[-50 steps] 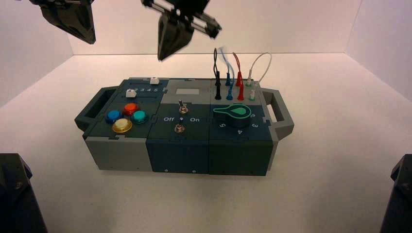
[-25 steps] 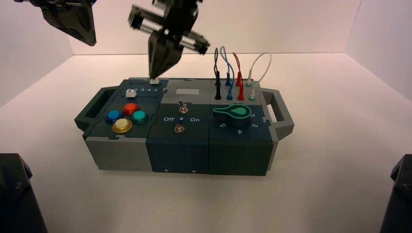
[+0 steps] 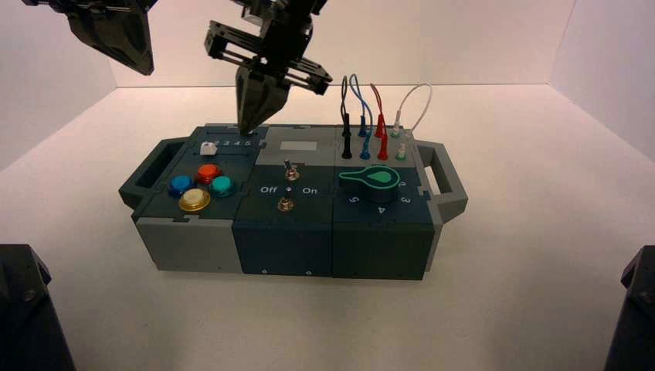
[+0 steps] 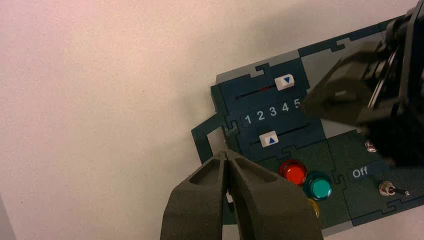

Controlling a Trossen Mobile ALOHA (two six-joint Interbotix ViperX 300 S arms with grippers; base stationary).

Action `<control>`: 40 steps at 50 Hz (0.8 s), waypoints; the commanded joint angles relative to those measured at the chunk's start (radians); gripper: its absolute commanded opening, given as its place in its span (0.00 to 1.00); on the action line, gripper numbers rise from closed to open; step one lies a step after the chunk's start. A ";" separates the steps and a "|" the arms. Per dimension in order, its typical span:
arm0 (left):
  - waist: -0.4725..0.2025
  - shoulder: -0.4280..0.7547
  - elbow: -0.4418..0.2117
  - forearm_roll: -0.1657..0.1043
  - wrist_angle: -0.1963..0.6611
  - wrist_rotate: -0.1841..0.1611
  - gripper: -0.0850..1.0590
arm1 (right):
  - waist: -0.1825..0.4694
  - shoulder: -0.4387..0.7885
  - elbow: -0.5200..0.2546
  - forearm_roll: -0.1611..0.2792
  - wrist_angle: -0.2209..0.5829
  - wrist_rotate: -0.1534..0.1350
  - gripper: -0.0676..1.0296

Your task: Move the top slider to position 3.

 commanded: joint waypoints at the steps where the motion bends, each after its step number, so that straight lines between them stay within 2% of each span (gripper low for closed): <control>1: -0.006 -0.005 -0.011 0.002 -0.006 0.003 0.05 | -0.015 -0.014 -0.026 -0.003 -0.005 0.000 0.04; 7: -0.005 -0.005 -0.009 0.002 -0.006 0.003 0.05 | -0.029 -0.002 -0.029 -0.015 -0.009 -0.002 0.04; 40: -0.006 0.008 -0.011 0.002 -0.008 0.003 0.05 | -0.044 0.028 -0.083 -0.017 -0.003 -0.003 0.04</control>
